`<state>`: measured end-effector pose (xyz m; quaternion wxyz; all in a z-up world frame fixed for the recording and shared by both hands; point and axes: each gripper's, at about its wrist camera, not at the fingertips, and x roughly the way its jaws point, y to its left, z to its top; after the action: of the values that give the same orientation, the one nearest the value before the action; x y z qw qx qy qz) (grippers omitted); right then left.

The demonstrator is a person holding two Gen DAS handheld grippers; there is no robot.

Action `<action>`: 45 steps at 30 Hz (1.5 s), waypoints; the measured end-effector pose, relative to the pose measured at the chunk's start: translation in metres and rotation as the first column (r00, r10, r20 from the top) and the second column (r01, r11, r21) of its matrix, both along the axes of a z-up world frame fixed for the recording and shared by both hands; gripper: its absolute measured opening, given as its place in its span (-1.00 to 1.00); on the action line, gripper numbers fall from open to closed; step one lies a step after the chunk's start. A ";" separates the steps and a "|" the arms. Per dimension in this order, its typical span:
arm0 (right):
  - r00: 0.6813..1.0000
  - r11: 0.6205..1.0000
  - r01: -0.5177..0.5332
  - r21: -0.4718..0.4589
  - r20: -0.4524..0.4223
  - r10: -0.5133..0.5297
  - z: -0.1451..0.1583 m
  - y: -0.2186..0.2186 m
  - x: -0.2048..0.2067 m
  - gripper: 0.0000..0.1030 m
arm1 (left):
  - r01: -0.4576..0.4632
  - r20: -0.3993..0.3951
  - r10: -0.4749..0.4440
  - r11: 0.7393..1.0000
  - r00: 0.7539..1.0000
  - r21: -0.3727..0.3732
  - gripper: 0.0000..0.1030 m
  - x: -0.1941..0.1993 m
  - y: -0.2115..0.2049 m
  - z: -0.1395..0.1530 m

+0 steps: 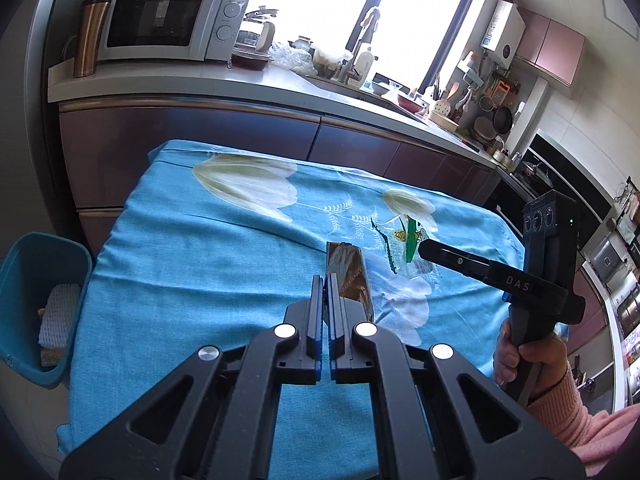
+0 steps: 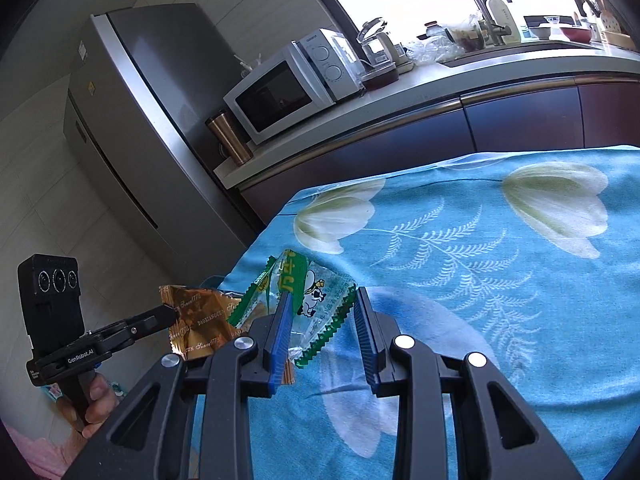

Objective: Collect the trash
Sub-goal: 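Carry the gold and clear wrappers with both tools over the teal bin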

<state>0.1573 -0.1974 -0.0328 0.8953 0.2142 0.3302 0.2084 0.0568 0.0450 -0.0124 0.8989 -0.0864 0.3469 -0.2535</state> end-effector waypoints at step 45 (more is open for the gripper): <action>0.953 0.953 -0.303 0.006 -0.003 0.303 0.008 0.154 0.036 -0.43 | -0.339 0.055 0.341 0.940 0.939 -0.036 -0.95 -0.040 0.169 0.021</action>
<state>0.1936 -0.0433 -0.0245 0.8517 0.1640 0.3602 0.3436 0.0169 0.2135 0.0084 0.9380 -0.1488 0.2962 -0.1015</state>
